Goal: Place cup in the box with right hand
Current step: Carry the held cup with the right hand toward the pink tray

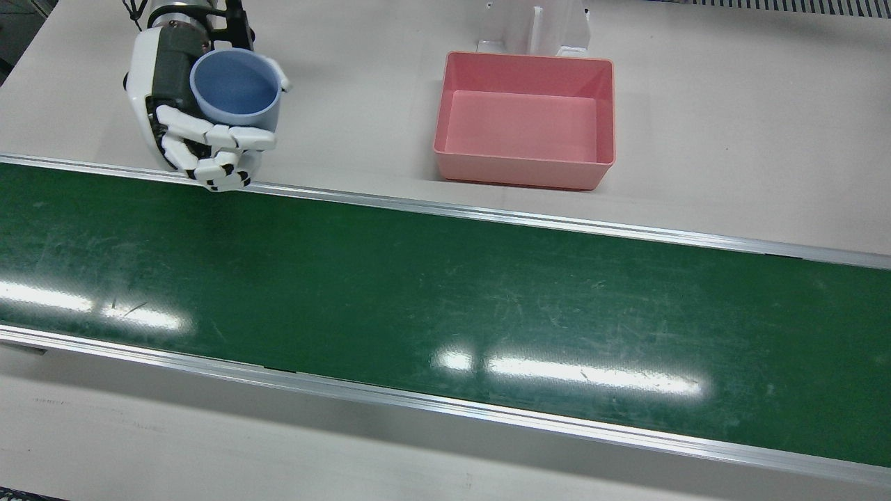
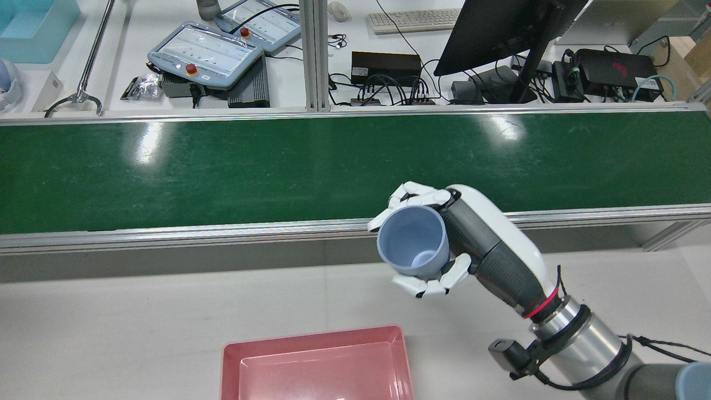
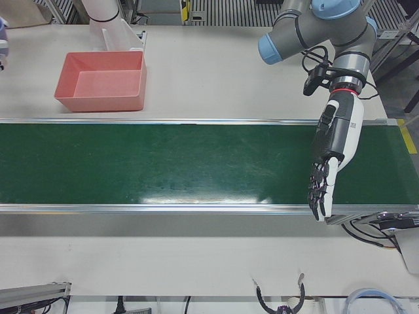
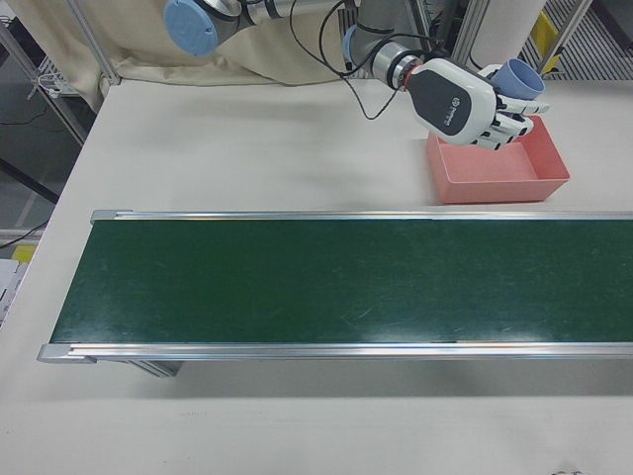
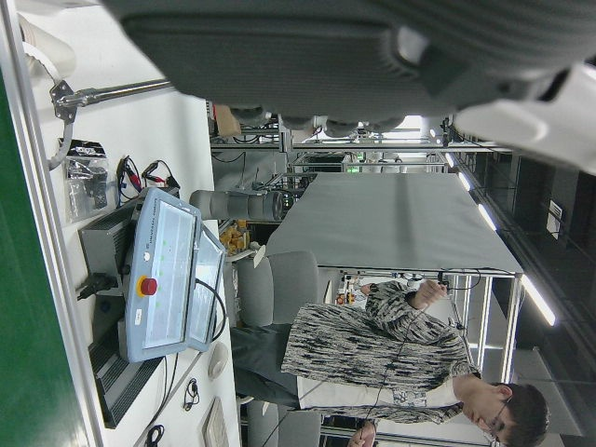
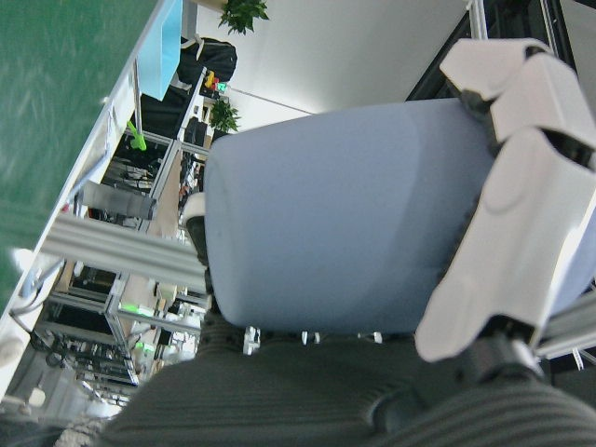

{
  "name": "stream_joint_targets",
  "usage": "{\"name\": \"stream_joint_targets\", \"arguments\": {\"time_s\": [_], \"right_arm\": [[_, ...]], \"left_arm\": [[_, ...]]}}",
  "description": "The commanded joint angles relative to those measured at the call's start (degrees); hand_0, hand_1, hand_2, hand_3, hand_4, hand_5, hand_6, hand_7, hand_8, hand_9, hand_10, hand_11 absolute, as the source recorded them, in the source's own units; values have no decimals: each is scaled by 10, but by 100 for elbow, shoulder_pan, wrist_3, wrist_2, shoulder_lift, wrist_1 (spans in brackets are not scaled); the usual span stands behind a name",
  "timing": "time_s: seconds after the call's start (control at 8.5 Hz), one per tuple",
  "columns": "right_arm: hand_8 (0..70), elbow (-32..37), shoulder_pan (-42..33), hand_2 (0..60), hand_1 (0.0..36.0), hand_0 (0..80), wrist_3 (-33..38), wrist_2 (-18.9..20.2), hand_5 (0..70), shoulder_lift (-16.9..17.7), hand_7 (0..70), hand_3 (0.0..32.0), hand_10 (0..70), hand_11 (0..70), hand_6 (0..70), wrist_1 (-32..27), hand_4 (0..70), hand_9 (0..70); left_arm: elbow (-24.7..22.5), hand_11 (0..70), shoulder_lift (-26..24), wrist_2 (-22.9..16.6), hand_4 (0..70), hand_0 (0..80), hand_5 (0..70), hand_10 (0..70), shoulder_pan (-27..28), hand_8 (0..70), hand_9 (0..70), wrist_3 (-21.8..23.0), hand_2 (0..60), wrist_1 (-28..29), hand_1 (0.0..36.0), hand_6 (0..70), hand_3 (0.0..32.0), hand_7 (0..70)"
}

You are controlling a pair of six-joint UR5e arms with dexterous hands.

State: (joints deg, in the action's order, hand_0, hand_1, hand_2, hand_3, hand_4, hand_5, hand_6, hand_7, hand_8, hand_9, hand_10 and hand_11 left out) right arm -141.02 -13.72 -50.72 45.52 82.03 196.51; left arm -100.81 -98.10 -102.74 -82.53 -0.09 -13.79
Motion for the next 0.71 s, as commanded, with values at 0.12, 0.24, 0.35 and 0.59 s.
{"name": "stream_joint_targets", "arguments": {"time_s": [0.12, 0.24, 0.35, 0.59], "right_arm": [[564, 1132, 1449, 600, 302, 547, -826, -579, 146, -161, 700, 0, 435, 620, 298, -1213, 700, 700], [533, 1425, 1573, 600, 273, 559, -825, -579, 135, -117, 700, 0, 403, 574, 276, -1690, 700, 700], [375, 1480, 1600, 236, 229, 604, -825, -579, 108, -117, 684, 0, 226, 341, 189, -1773, 551, 594], [59, 1428, 1609, 5, 191, 622, -834, -518, 73, -117, 61, 0, 0, 0, 31, -1774, 81, 102]], "left_arm": [[8, 0, 1, 0, 0, 0, 0, 0, 0, 0, 0, 0, 0, 8, 0, 0, 0, 0], [8, 0, 1, 0, 0, 0, 0, 0, 0, 0, 0, 0, 0, 8, 0, 0, 0, 0], [8, 0, 1, 0, 0, 0, 0, 0, 0, 0, 0, 0, 0, 8, 0, 0, 0, 0], [8, 0, 1, 0, 0, 0, 0, 0, 0, 0, 0, 8, 0, 8, 0, 0, 0, 0]]}}
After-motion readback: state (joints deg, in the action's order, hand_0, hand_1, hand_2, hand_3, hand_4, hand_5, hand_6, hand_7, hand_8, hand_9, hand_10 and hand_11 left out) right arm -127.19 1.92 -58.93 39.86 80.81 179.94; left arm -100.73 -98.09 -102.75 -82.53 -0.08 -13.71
